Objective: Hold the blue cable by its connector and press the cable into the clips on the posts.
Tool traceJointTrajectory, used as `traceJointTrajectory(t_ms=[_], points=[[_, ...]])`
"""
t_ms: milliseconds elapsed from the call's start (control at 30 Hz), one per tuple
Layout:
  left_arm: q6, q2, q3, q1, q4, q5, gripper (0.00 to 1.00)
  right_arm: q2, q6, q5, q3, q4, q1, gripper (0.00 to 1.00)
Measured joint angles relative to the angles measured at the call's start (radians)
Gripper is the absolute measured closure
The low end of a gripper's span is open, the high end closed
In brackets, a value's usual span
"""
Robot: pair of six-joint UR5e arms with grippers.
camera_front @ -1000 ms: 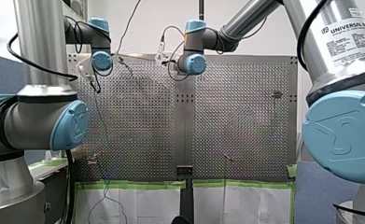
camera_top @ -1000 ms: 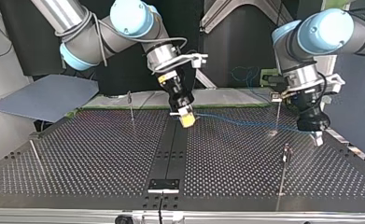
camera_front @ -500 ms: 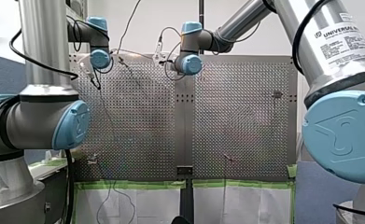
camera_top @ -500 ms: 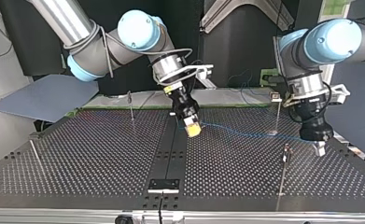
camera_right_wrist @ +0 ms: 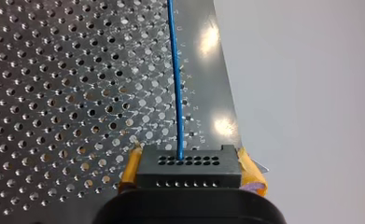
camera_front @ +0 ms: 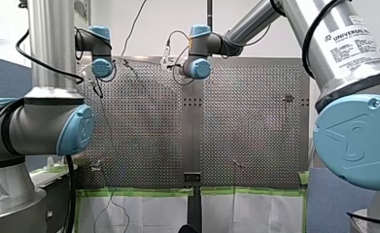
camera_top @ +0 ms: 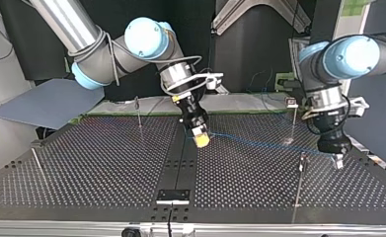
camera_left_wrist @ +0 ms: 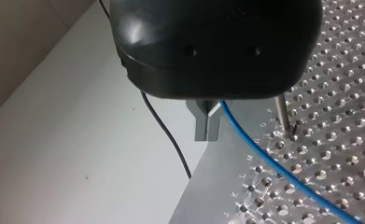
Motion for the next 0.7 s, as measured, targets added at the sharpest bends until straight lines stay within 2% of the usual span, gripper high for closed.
traceJointTrajectory(t_ms=[300,700], points=[[-0.039,-0.006,0.005,0.025,0.032,0.060,1.00,0.003,0.000,0.001,0.000,-0.001,-0.004,1.00],[-0.036,-0.046,0.025,0.033,0.035,0.106,1.00,0.004,0.000,0.002,-0.001,-0.002,-0.017,1.00]])
